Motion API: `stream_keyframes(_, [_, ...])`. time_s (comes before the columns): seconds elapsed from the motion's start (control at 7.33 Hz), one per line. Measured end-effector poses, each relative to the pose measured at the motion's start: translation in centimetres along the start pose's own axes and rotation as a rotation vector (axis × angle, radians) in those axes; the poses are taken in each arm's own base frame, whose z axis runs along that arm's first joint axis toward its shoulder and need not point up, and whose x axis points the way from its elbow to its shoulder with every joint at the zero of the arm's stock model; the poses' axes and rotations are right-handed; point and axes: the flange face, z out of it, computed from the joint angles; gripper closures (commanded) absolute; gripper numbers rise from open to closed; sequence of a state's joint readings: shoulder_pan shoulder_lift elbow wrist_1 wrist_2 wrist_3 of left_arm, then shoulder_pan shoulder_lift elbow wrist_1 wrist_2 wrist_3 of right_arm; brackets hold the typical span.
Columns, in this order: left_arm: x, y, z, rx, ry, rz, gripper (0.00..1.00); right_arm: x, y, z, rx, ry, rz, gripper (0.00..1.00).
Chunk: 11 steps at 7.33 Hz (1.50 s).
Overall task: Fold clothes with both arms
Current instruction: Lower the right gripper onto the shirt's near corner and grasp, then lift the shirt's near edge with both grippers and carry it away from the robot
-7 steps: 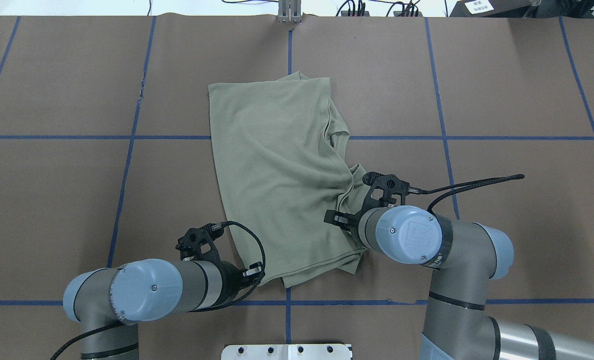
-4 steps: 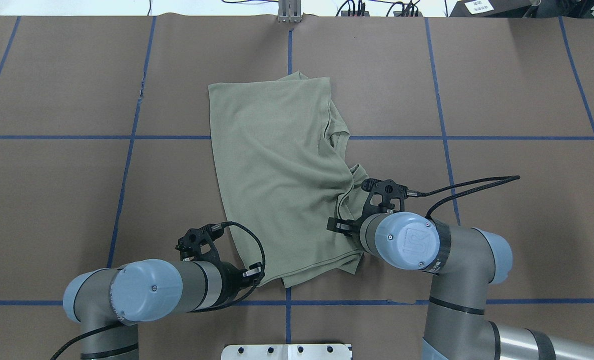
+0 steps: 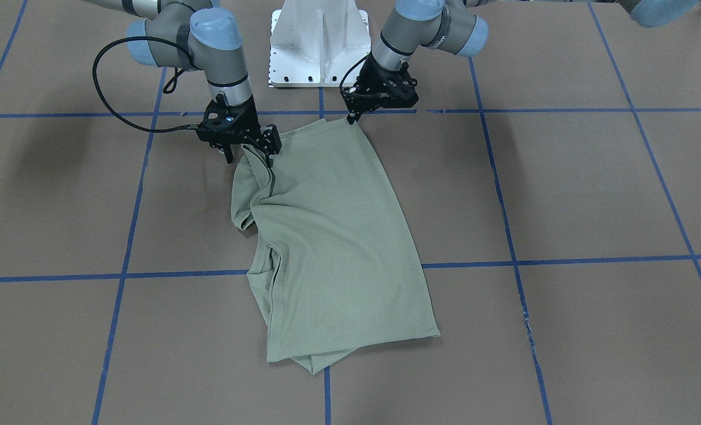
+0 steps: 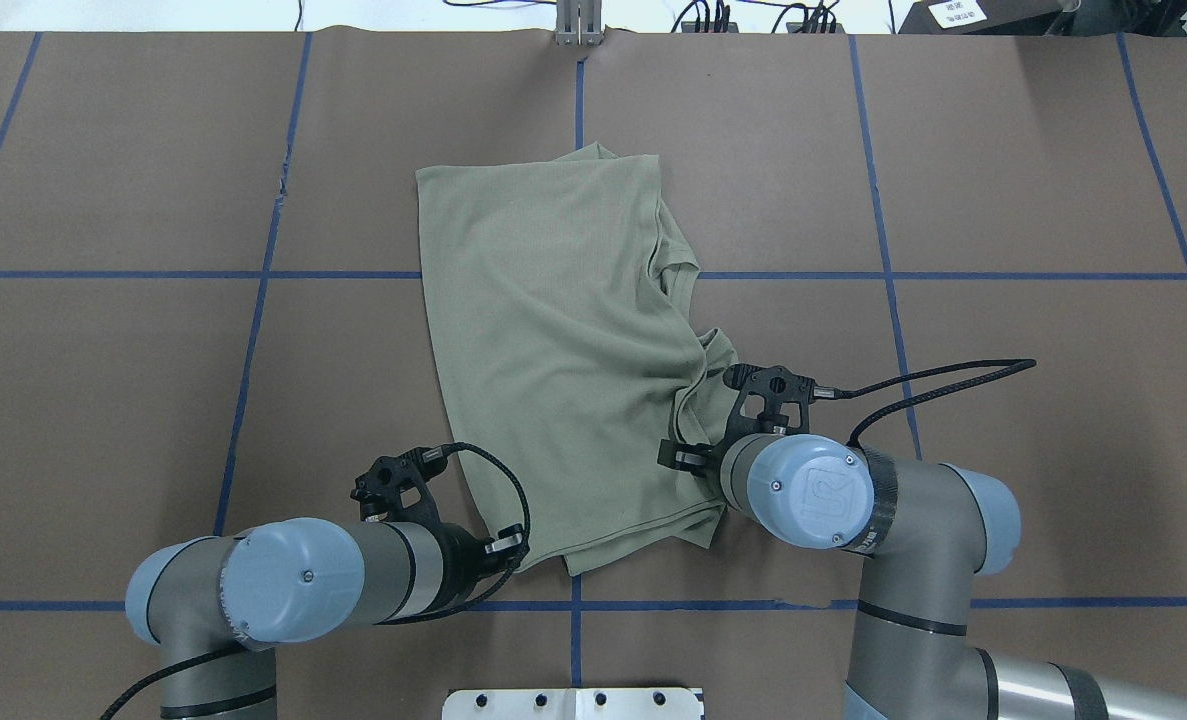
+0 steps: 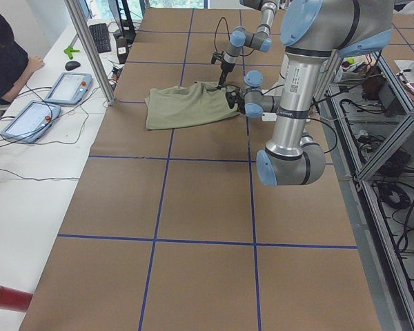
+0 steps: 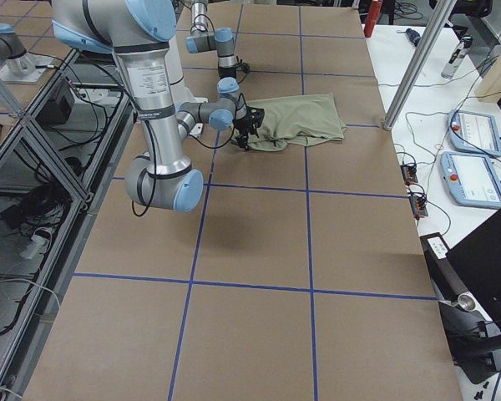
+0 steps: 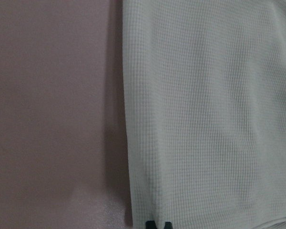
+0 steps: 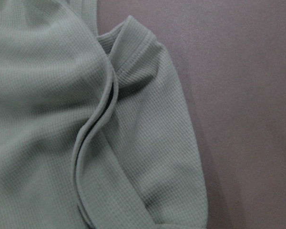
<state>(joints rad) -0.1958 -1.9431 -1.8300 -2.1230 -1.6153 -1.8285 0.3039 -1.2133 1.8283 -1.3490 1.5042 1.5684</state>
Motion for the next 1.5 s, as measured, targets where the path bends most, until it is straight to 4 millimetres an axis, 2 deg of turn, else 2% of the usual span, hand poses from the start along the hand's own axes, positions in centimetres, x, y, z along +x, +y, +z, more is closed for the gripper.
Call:
stream_keyframes(0.14, [0.0,0.0,0.0,0.000,0.000,0.000,1.00,-0.1,0.0,0.0,0.002,0.000,-0.015,0.02])
stream_keyframes(0.27, [0.0,0.0,0.0,0.000,0.000,0.000,1.00,-0.2,0.0,0.0,0.001,-0.003,-0.028,0.64])
stream_keyframes(0.41, [0.0,0.0,0.0,0.000,-0.001,0.000,1.00,-0.3,0.0,-0.1,0.000,-0.005,-0.033,0.78])
stream_keyframes(0.68, [0.0,0.0,0.0,0.000,0.000,0.000,1.00,-0.3,0.0,-0.2,-0.002,-0.006,-0.036,0.77])
stream_keyframes(0.82, [0.0,0.0,-0.1,0.000,0.001,0.000,1.00,-0.3,0.0,-0.1,-0.002,-0.005,-0.037,1.00])
stream_keyframes(1.23, [0.1,0.0,-0.1,-0.001,0.002,0.000,1.00,-0.7,-0.1,-0.6,0.000,-0.016,-0.033,1.00])
stream_keyframes(1.5, [0.4,0.0,-0.7,-0.010,0.011,0.025,1.00,-1.1,-0.4,-2.2,-0.002,-0.031,-0.025,1.00])
